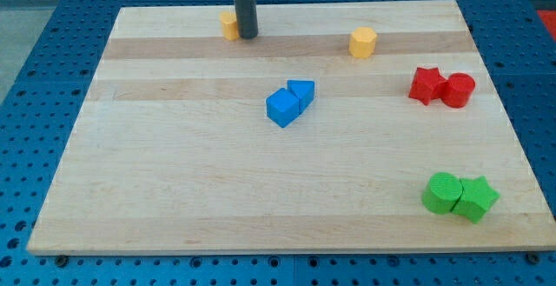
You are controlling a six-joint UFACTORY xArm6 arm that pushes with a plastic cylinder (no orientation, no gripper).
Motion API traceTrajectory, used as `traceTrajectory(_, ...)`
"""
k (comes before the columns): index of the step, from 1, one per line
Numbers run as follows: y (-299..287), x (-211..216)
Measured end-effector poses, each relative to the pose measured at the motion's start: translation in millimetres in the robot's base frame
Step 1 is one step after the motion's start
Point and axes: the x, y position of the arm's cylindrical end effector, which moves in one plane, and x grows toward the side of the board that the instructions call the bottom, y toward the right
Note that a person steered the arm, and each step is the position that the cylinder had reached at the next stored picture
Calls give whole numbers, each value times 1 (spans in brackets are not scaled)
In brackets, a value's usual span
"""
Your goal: Move the yellow heart to the top left of the board
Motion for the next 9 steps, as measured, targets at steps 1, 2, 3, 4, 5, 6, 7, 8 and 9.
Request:
traceTrajectory(1,-16,0)
traceTrajectory(2,-32,0)
traceTrajectory(3,-44,0)
traceTrajectory(4,18,6)
traceTrajectory(5,44,-32)
traceTrajectory(6,31,-36)
traceTrajectory(7,6,-36)
traceTrajectory(8,-42,-35)
traceTrajectory(9,-57,-35)
